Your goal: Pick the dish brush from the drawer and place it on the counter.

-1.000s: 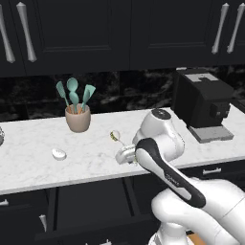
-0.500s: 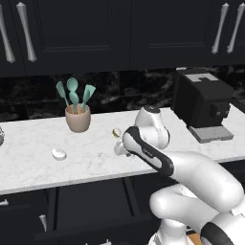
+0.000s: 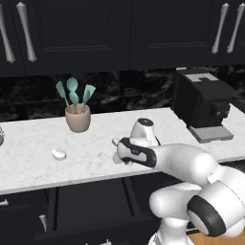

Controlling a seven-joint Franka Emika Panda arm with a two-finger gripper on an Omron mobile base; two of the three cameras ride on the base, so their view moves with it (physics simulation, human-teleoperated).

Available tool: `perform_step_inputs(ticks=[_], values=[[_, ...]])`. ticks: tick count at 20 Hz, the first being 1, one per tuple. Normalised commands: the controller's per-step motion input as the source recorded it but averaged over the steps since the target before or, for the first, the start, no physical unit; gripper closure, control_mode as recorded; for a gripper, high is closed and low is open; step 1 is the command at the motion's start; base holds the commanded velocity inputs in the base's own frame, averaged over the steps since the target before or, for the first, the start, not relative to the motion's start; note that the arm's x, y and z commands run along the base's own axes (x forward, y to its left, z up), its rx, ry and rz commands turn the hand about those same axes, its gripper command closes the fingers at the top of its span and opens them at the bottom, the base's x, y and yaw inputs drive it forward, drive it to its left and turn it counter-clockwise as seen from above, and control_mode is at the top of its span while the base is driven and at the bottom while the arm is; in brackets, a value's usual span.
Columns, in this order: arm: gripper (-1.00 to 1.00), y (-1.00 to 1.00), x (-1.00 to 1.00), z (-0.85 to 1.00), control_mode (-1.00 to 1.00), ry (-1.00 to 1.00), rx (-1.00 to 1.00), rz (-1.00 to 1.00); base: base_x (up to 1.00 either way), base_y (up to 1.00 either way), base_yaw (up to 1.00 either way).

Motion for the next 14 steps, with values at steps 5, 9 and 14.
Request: perform_step_inputs(ticks=[5,9,14], values=[[1.0,0.0,0.77,-0.2,-1.0,0.0,0.0,0.0,0.0,0.0,0.0],[-1.0,0.0,0.71,-0.05,-1.0,0.0,0.0,0.0,0.0,0.0,0.0],[-1.0,0.0,0.31,0.0,-1.0,0.01,0.0,0.0,0.0,0.0,0.0]])
